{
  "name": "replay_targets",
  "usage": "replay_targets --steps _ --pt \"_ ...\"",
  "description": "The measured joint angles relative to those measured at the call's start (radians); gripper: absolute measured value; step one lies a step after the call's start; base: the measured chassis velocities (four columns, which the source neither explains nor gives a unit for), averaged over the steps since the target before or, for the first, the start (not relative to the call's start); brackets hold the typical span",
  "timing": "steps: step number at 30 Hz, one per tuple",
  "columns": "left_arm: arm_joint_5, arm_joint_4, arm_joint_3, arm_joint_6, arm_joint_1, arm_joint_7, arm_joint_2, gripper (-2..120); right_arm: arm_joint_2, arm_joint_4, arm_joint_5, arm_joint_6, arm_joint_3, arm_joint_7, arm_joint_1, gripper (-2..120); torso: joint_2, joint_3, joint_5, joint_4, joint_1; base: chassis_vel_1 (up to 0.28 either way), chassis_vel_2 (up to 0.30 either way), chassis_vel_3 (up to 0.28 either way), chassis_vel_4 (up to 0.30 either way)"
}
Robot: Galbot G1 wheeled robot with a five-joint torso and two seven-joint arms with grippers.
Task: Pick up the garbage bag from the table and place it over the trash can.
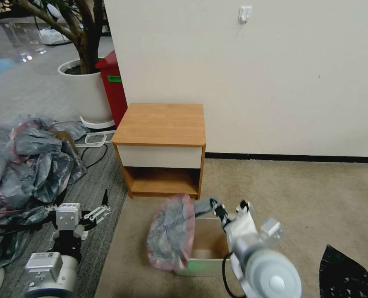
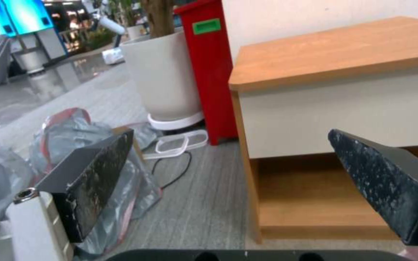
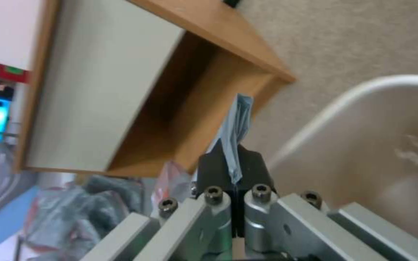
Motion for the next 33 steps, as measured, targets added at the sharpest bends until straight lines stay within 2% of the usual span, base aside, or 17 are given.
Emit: replay_targets --steps 10,12,15,17,20,21,24,26,30,31,33 --pt "-0.001 0.0 0.002 0.0 -0.002 0.0 0.002 100 -0.008 0.009 -0.014 -0.012 0.022 0.052 -0.062 0 0.0 0.0 0.0 0.0 0.0 0.0 0.0 0.0 0.0" --pt "-0.002 0.0 0.003 0.001 -0.004 0.0 0.003 100 -0.01 0.014 -0.01 -0.023 0.022 0.074 -0.064 4 0.0 0.0 0.0 0.0 0.0 0.0 0.0 0.0 0.0" --pt "-0.006 0.0 0.006 0.006 -0.007 0.0 0.005 100 -0.021 0.015 -0.007 -0.032 0.024 0.087 -0.063 19 0.0 0.0 0.0 0.0001 0.0 0.0 0.0 0.0 0.0" --pt "-0.006 0.0 0.007 0.006 -0.007 0.0 0.005 100 -0.022 0.015 -0.007 -0.032 0.025 0.087 -0.063 21 0.0 0.0 0.0 0.0001 0.0 0.0 0.0 0.0 0.0" --pt "-0.008 0.0 0.008 0.008 -0.008 0.0 0.005 100 -0.034 0.023 -0.002 -0.032 0.036 0.104 -0.068 37 0.0 0.0 0.0 0.0001 0.0 0.0 0.0 0.0 0.0" --pt "-0.008 0.0 0.008 0.008 -0.008 0.0 0.005 100 -0.034 0.023 -0.002 -0.032 0.036 0.104 -0.068 37 0.0 0.0 0.0 0.0001 0.0 0.0 0.0 0.0 0.0" --pt "-0.01 0.0 0.01 0.01 -0.01 0.001 0.005 100 -0.044 0.038 0.003 -0.028 0.046 0.123 -0.082 52 0.0 0.0 0.0 0.0 0.0 0.0 0.0 0.0 0.0" --pt "-0.01 0.0 0.01 0.01 -0.01 0.001 0.005 100 -0.046 0.041 0.003 -0.027 0.048 0.124 -0.085 54 0.0 0.0 0.0 0.0 0.0 0.0 0.0 0.0 0.0" --pt "-0.011 0.0 0.021 0.018 -0.014 0.001 0.005 100 -0.057 0.072 0.003 -0.025 0.07 0.126 -0.104 75 0.0 0.0 0.0001 0.0001 0.0 0.0 0.0 0.0 0.0" --pt "-0.011 0.0 0.021 0.018 -0.014 0.001 0.005 100 -0.057 0.072 0.003 -0.025 0.07 0.126 -0.104 75 0.0 0.0 0.0001 0.0001 0.0 0.0 0.0 0.0 0.0" --pt "-0.012 0.0 0.045 0.032 -0.019 0.006 0.007 100 -0.059 0.089 -0.001 -0.025 0.08 0.12 -0.106 83 0.0 0.0 -0.0001 0.0001 0.0 0.0 0.0 0.0 0.0"
